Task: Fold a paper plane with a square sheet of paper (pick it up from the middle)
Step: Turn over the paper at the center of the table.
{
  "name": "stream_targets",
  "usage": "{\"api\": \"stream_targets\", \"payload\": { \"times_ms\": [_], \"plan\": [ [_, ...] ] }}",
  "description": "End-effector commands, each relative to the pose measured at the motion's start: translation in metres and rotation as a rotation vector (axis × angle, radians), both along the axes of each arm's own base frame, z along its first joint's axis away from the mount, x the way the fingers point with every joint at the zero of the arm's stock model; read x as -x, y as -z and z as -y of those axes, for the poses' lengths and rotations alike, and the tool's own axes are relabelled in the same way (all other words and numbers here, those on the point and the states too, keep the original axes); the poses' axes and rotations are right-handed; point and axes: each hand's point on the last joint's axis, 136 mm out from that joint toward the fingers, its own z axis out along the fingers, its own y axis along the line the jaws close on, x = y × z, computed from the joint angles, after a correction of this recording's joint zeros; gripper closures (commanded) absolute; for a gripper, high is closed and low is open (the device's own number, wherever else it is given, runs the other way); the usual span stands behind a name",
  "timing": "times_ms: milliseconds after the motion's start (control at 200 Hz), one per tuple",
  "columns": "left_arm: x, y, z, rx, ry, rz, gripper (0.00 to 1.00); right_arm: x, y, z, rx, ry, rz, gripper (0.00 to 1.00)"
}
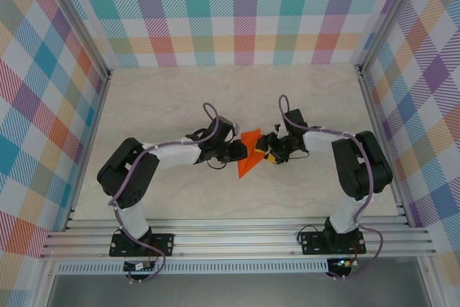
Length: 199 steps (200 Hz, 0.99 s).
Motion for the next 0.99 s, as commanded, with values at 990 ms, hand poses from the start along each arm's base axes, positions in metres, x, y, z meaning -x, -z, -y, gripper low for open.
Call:
{"api": "stream_targets", "payload": {
  "times_ms": [990],
  "plan": [
    [-0.012,0.051,-0.017,-0.128,-0.014,-0.060,0.89,-0.014,0.006,-0.001,0.025,0.035,0.005,0.41]
  ]
}}
